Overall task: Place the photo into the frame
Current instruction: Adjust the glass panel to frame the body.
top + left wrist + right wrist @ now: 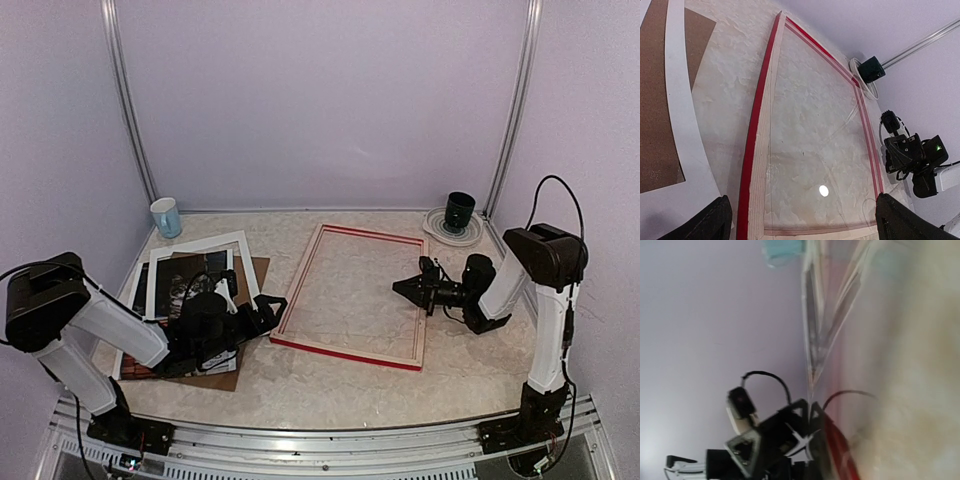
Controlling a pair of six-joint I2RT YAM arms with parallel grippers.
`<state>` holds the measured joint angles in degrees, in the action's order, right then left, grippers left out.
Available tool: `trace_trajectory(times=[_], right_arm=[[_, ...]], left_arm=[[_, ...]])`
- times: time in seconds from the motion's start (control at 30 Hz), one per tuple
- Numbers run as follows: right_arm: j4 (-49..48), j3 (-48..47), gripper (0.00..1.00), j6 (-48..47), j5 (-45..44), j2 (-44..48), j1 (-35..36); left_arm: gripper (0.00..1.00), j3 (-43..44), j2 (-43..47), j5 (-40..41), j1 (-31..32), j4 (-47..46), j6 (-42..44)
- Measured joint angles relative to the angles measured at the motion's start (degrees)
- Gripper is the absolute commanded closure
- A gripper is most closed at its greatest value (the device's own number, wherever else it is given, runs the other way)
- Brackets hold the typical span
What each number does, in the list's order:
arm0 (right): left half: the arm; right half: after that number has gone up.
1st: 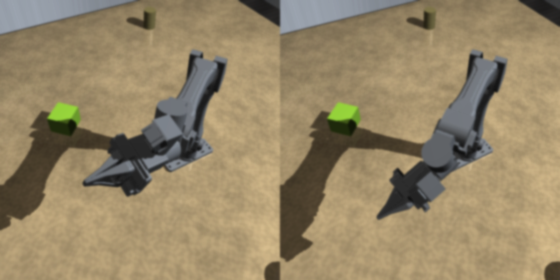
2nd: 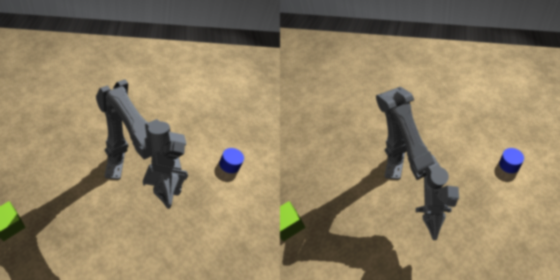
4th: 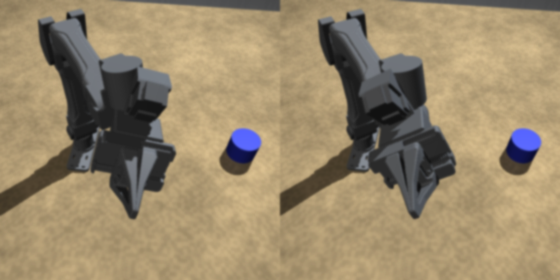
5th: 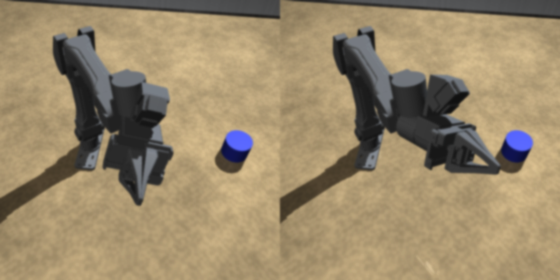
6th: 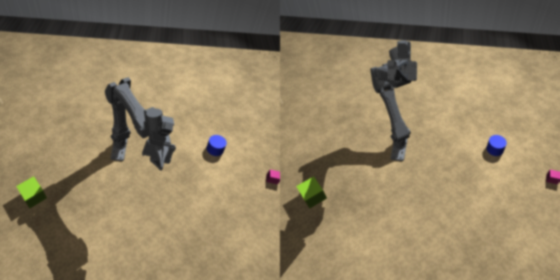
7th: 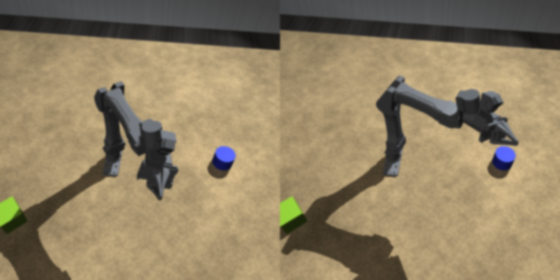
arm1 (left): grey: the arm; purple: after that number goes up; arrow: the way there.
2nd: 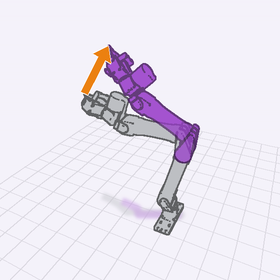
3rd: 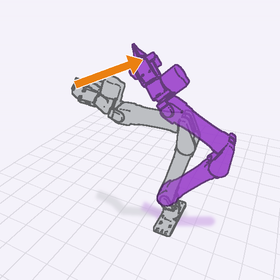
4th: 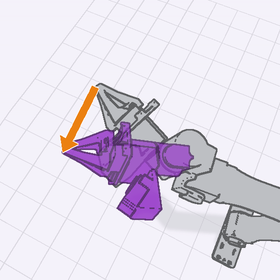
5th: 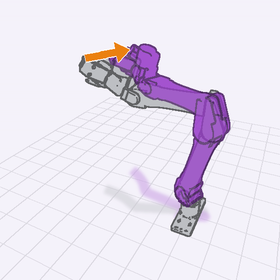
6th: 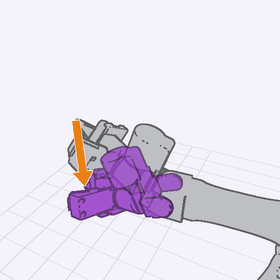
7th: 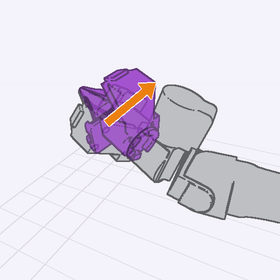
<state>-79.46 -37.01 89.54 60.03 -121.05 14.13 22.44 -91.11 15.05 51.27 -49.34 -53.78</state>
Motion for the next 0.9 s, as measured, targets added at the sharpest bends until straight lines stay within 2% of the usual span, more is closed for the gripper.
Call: trace_trajectory(times=[0.3,0.7,0.9], right_arm=[[4.8,1.7,1.0,-7.1,-1.1,0.6,0.0],[25.7,1.4,1.0,-20.3,-7.0,7.9,0.0],[29.8,1.4,1.0,-22.5,-8.0,8.9,-0.2]], left_arm=[[0.01,-0.1,0.0,0.0,-0.1,-0.4,0.0],[0.01,-0.2,-0.3,-1.1,-0.1,-1.4,-0.3],[0.01,-0.2,-0.4,-1.1,-0.1,-1.7,-0.4]])
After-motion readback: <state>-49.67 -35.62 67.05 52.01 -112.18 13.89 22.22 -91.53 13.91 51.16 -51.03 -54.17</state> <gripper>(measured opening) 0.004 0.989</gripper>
